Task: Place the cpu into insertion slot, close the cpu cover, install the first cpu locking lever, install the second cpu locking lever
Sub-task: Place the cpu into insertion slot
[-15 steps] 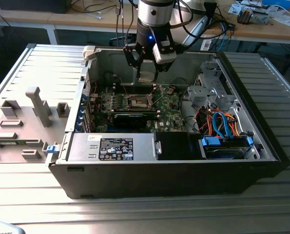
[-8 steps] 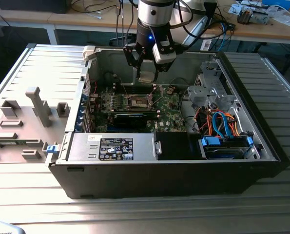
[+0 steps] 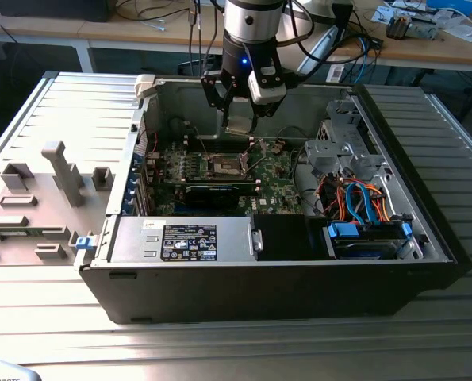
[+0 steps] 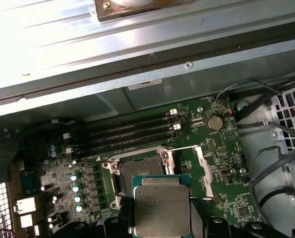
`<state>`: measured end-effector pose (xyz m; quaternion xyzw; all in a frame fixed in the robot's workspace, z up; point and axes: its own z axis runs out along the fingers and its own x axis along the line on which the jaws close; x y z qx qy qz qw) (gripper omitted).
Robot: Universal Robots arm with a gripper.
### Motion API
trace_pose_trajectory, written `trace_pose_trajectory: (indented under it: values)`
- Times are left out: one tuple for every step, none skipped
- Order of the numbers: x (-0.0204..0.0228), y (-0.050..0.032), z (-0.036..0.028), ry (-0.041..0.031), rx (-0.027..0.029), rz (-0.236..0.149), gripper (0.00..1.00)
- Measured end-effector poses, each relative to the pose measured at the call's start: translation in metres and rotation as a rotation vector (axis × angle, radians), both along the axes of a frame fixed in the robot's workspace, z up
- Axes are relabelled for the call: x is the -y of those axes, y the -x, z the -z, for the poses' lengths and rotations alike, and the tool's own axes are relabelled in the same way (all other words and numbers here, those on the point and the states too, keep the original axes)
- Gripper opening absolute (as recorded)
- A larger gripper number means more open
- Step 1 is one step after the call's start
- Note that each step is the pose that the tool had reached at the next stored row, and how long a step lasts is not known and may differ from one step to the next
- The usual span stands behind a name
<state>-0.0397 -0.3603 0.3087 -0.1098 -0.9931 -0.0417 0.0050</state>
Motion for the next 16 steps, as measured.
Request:
trace_pose_trajectory:
  values:
    - [0.0000, 0.0000, 0.0000, 0.0000, 0.0000, 0.002, 0.55]
    - [0.0000, 0.0000, 0.0000, 0.0000, 0.0000, 0.002, 0.55]
    - [0.0000, 0.0000, 0.0000, 0.0000, 0.0000, 0.004, 0.55]
    - [0.0000, 0.0000, 0.0000, 0.0000, 0.0000, 0.005, 0.55]
    - [0.0000, 0.0000, 0.0000, 0.0000, -0.0001, 0.006, 0.55]
    - [0.0000, 0.0000, 0.0000, 0.0000, 0.0000, 0.008, 0.55]
    - [0.0000, 0.0000, 0.0000, 0.0000, 0.0000, 0.009, 0.55]
    - [0.0000, 0.0000, 0.0000, 0.0000, 0.0000, 0.010, 0.55]
    - [0.0000, 0.0000, 0.0000, 0.0001, 0.0000, 0.011, 0.55]
    - [0.0000, 0.0000, 0.0000, 0.0000, 0.0000, 0.012, 0.55]
    - [0.0000, 0.0000, 0.0000, 0.0000, 0.0000, 0.013, 0.55]
    - [0.0000, 0.0000, 0.0000, 0.0000, 0.0000, 0.013, 0.55]
    - [0.0000, 0.0000, 0.0000, 0.0000, 0.0000, 0.014, 0.55]
    - [0.0000, 0.0000, 0.0000, 0.0000, 0.0000, 0.015, 0.55]
    - [0.0000, 0.0000, 0.0000, 0.0000, -0.0001, 0.016, 0.55]
    - [0.0000, 0.0000, 0.0000, 0.0000, 0.0000, 0.017, 0.55]
